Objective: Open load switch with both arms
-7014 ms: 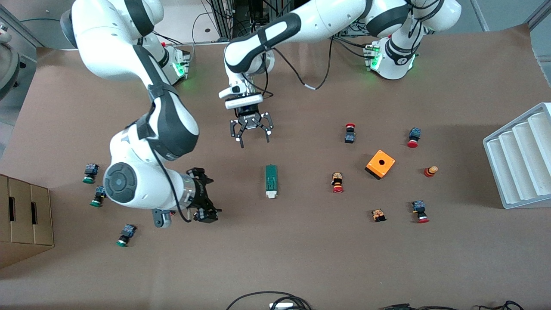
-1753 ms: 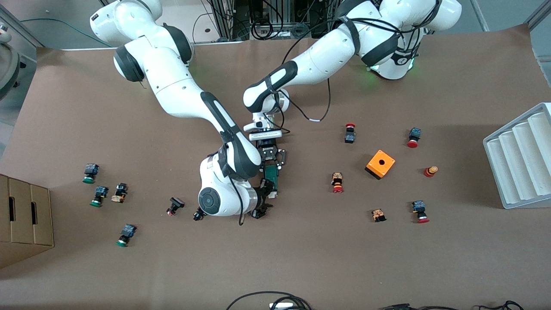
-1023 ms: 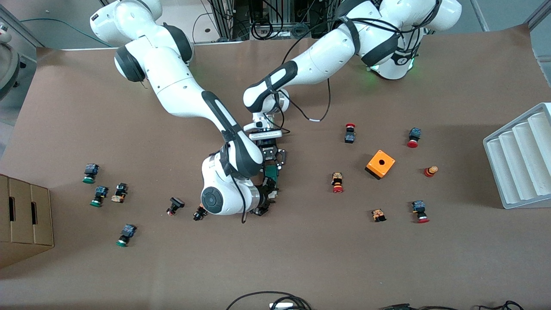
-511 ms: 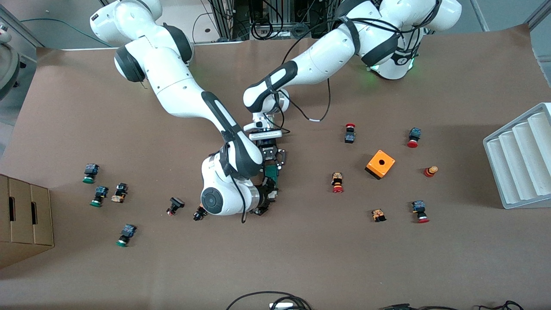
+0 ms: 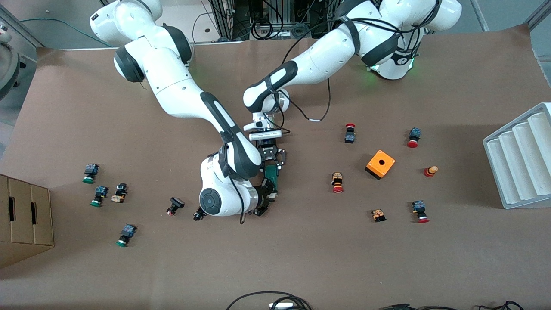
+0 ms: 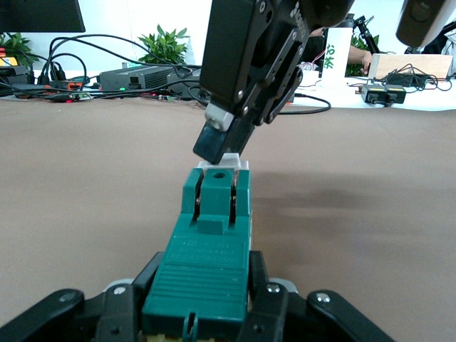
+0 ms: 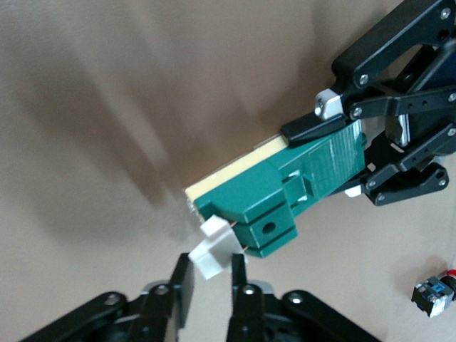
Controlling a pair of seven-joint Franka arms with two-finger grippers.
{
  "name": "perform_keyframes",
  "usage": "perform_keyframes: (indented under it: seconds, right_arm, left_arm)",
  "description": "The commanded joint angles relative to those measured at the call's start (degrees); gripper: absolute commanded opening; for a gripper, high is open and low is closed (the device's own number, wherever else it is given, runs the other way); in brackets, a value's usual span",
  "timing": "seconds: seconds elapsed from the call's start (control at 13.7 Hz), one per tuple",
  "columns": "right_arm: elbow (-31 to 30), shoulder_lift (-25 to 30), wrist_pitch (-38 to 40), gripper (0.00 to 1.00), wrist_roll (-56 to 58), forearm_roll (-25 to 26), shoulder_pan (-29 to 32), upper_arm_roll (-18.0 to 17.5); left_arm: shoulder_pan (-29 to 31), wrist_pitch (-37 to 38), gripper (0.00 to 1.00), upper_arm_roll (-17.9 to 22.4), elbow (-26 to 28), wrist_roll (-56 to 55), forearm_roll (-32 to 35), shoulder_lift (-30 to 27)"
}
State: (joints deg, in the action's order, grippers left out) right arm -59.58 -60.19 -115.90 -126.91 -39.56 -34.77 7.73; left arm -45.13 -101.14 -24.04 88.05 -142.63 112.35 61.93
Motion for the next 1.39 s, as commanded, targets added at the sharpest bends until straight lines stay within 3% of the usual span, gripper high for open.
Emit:
perform_keyframes:
  seconds: [0.0,1.32]
  right_arm:
    - [1.13,-0.63,2.16,0.2,-0.53,-0.96,0.32,-0.61]
    - [-5.2,3.59,1.9,0.18,0.26,3.25,0.93,-3.68]
  left_arm:
    - [-0.13,0.06,0.47,-0.3,-1.12,-0.63,0.33,0.73]
    - [-0.31,0.06,0.47,-0.39,-1.04,-0.63,0.24,0.73]
